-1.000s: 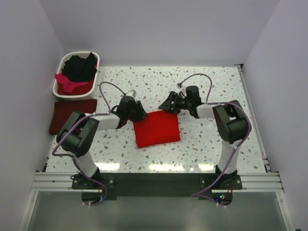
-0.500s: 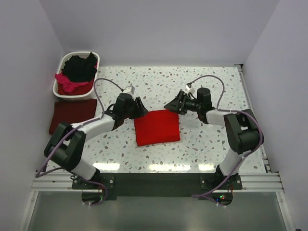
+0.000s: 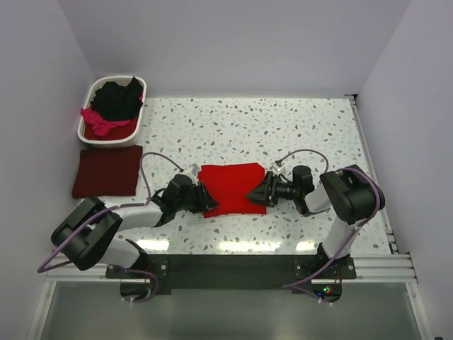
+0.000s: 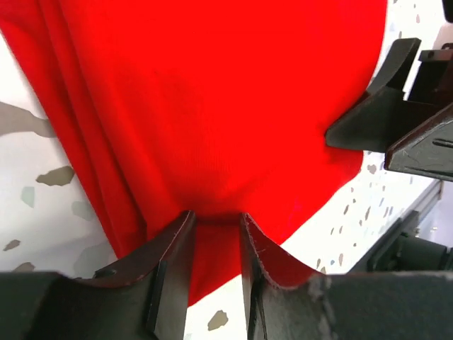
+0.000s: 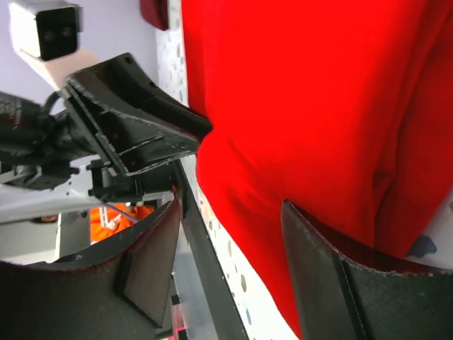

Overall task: Fold and stack the t-shirts
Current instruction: Fold the tshirt

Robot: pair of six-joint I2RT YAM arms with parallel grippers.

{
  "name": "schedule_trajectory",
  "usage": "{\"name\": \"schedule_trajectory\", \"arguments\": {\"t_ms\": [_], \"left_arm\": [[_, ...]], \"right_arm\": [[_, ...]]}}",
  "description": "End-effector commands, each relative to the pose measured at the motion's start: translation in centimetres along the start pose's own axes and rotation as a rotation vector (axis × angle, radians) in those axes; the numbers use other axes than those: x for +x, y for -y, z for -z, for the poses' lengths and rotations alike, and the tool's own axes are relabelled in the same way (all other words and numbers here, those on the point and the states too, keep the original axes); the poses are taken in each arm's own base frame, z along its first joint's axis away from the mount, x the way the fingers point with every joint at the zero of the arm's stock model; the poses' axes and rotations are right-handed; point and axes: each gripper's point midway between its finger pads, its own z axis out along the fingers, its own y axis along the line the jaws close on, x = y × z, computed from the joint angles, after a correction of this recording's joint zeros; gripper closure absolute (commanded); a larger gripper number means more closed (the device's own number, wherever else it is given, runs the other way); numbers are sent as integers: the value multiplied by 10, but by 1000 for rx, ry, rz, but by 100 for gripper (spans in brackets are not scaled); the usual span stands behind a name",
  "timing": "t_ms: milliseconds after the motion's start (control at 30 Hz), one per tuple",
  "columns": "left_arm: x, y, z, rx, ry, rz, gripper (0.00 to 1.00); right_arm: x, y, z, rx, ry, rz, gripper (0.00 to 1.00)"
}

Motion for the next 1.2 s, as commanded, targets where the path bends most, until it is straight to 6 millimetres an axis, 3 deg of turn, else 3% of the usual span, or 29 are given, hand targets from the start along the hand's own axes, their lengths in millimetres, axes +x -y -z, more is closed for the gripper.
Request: {"name": "schedule_trajectory", "arguments": {"t_ms": [0, 167, 233, 300, 333, 367, 400, 433, 500, 533, 633, 733, 767, 900, 967, 1100, 1133, 1167], "left_arm": [[19, -15, 0, -19, -46, 55, 64], [11, -15, 22, -44, 3, 36, 60], [-11, -2, 36, -32, 89, 8, 56], [-21, -8, 47, -90, 134, -2, 49], [-33, 2, 58, -78, 176, -19, 44], [-35, -4, 65, -121, 187, -25, 43], [-52, 3, 75, -125, 255, -34, 40], [-58, 3, 81, -146, 277, -50, 38], [-67, -8, 95, -229, 319, -62, 26], [-78, -2, 103, -239, 349, -84, 23], [-95, -4, 125, -315, 410, -126, 13], [-109, -4, 147, -363, 473, -156, 2], [-112, -7, 153, -389, 488, -158, 0], [-120, -4, 172, -387, 553, -175, 0], [-120, -4, 176, -385, 563, -186, 0], [-123, -2, 187, -372, 597, -190, 0], [-123, -2, 189, -372, 600, -198, 0], [-124, 0, 191, -368, 603, -208, 0]], "right_arm": [[-4, 16, 1, -18, 55, 54, 37], [-10, -26, 8, -146, 77, 37, 36], [-12, -53, 9, -194, 80, 67, 34], [-5, -70, 3, -198, 57, 76, 33], [-10, -92, 3, -229, 69, 130, 32], [6, -97, -7, -208, 14, 135, 32], [6, -103, -13, -194, 30, 152, 30], [4, -122, -17, -213, 39, 196, 30], [18, -132, -32, -203, 14, 225, 29], [20, -139, -36, -222, 9, 242, 28], [31, -124, -56, -213, -23, 210, 28], [45, -88, -80, -192, -64, 125, 30], [54, -68, -89, -173, -80, 91, 30], [69, -15, -95, -74, -86, -4, 30], [70, -17, -94, -86, -93, -12, 30], [62, -43, -88, -107, -87, 47, 30], [55, -64, -84, -145, -69, 88, 30], [54, -62, -81, -118, -74, 97, 29]]}}
